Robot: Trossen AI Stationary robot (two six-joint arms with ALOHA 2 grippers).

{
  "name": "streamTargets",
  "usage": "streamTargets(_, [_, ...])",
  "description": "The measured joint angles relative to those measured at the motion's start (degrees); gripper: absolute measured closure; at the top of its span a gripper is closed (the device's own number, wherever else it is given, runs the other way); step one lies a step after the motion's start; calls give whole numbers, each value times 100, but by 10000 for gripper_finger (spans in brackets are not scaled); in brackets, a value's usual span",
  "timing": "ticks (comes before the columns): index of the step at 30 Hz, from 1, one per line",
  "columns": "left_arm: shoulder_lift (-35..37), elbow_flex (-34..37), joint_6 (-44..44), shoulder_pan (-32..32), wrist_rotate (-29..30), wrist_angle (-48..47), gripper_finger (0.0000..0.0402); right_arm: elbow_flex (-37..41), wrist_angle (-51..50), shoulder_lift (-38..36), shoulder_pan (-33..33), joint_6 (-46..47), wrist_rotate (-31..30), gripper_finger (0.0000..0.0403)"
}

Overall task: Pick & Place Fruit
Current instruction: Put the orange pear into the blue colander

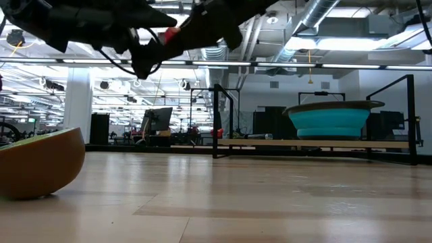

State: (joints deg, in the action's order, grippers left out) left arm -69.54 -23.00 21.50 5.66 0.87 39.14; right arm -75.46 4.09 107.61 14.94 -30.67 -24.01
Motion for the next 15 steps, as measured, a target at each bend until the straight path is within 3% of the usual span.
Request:
streamTargets(7, [532, 17, -330, -178, 28, -31, 145, -9, -859, -383, 4, 669, -104, 306])
streamTargets(15, [832, 26, -424, -176, 17, -185, 181, -5, -3126, -1288, -327, 2232, -569, 306])
